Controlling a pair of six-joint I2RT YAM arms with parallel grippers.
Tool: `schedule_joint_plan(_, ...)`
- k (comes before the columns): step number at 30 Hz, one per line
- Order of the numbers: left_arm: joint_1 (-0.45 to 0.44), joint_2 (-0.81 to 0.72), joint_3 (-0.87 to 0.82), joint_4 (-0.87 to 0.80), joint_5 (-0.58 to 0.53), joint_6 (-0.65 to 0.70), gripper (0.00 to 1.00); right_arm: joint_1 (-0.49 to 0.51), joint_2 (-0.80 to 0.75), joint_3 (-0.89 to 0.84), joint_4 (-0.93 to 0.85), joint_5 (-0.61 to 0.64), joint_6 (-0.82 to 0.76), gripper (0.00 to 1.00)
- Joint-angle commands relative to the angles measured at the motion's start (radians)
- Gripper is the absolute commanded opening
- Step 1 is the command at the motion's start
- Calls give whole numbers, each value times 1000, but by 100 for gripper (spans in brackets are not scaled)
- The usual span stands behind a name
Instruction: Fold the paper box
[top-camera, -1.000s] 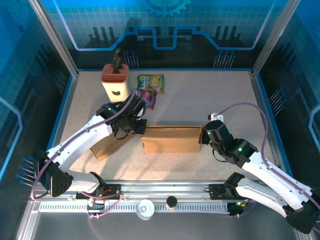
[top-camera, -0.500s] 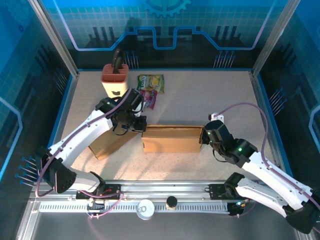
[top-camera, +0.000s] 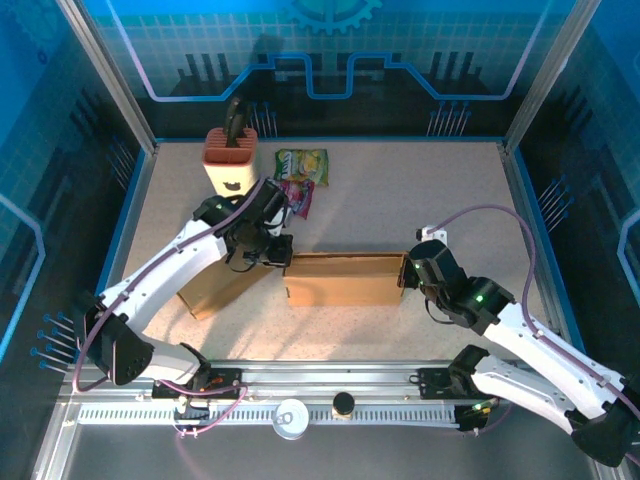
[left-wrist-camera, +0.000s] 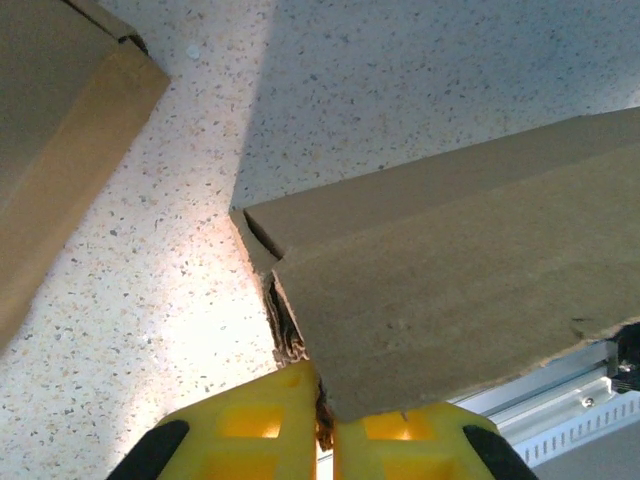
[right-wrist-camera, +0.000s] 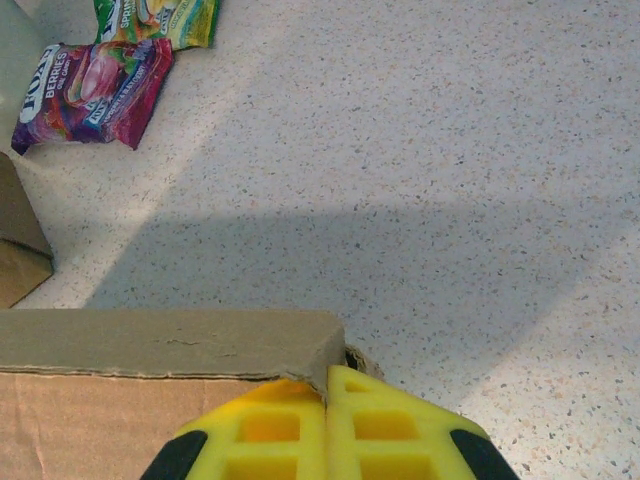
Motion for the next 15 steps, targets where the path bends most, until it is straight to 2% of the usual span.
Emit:
schedule_joint_plan(1, -1, -28, -33, -6, -25, 25, 10, 22, 13, -6, -77, -30, 10, 0)
schedule_joint_plan(6, -1, -60, -64, -6, -70, 39, 9, 23, 12, -14, -79, -15, 9, 0)
schedule_joint_plan(15, -14, -97, -183, 85, -48, 7, 5, 22, 7, -17, -99, -29, 23, 0)
